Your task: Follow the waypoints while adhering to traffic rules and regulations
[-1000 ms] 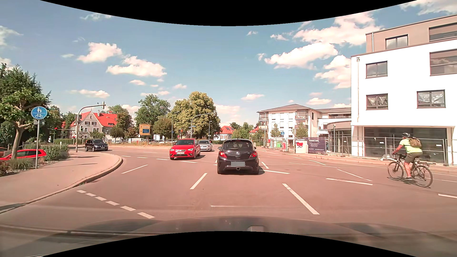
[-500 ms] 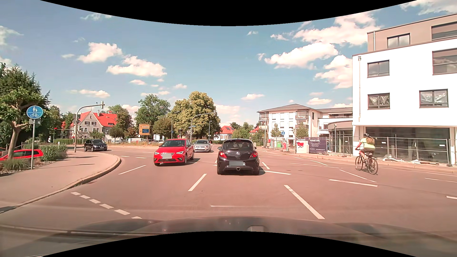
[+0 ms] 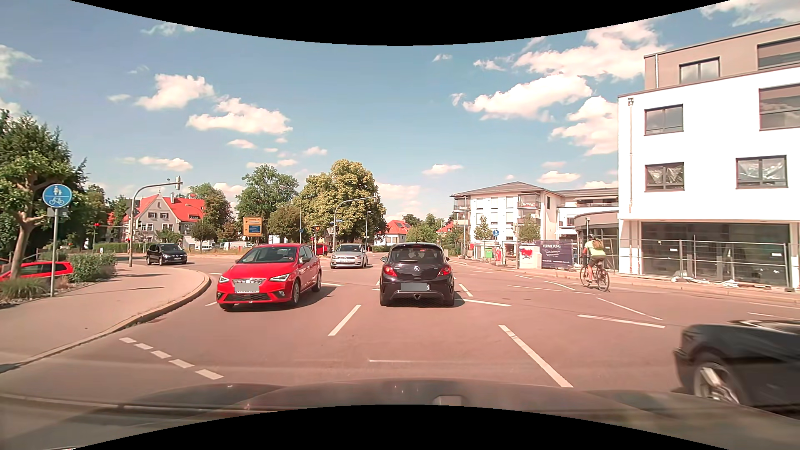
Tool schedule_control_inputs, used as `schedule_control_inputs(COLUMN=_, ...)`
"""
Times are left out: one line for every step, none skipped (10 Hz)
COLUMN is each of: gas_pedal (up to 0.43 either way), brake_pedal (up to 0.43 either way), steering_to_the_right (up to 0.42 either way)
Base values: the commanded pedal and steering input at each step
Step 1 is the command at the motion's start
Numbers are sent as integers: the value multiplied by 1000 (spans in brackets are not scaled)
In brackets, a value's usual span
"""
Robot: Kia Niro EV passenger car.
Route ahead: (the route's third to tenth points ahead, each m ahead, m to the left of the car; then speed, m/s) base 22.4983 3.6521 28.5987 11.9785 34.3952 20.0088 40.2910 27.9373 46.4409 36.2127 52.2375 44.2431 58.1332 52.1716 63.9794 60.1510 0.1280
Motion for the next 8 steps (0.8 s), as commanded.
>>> schedule_control_inputs(gas_pedal=0, brake_pedal=171, steering_to_the_right=-13)
schedule_control_inputs(gas_pedal=0, brake_pedal=165, steering_to_the_right=-13)
schedule_control_inputs(gas_pedal=0, brake_pedal=171, steering_to_the_right=-13)
schedule_control_inputs(gas_pedal=0, brake_pedal=171, steering_to_the_right=-13)
schedule_control_inputs(gas_pedal=0, brake_pedal=171, steering_to_the_right=-14)
schedule_control_inputs(gas_pedal=0, brake_pedal=165, steering_to_the_right=-14)
schedule_control_inputs(gas_pedal=0, brake_pedal=165, steering_to_the_right=-14)
schedule_control_inputs(gas_pedal=0, brake_pedal=171, steering_to_the_right=-14)
